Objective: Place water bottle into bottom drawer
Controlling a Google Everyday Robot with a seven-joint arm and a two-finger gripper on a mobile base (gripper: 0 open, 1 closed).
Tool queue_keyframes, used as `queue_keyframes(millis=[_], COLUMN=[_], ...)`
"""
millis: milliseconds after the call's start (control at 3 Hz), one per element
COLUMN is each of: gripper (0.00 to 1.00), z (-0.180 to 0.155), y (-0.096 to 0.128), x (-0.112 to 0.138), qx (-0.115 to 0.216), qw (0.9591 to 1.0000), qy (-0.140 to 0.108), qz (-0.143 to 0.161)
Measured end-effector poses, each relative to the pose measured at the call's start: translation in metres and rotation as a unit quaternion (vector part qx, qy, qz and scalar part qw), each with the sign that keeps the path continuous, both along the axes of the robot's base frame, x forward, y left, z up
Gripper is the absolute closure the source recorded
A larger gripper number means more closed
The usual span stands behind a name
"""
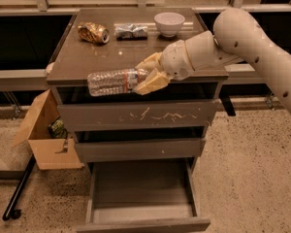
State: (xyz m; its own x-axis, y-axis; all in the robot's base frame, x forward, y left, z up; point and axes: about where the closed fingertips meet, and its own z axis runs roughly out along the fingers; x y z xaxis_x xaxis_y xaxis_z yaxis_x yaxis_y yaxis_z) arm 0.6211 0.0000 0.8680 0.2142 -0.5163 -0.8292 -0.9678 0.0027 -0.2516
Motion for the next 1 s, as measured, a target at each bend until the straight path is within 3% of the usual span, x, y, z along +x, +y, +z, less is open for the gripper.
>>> queue_keyframes(millis=[333,667,1000], gripper=[1.0,1.0,1.0], z=[-0.039,-0.086,-0.086], y=[-0.035,-0.062,-0.062], x=[-0.038,-0.053,-0.053], qx=[0.007,0.039,0.039], qw=[0.9994,0.997,0.997], qy=[0.028,0.066,0.066], qz=[0.021,-0.01,-0.01])
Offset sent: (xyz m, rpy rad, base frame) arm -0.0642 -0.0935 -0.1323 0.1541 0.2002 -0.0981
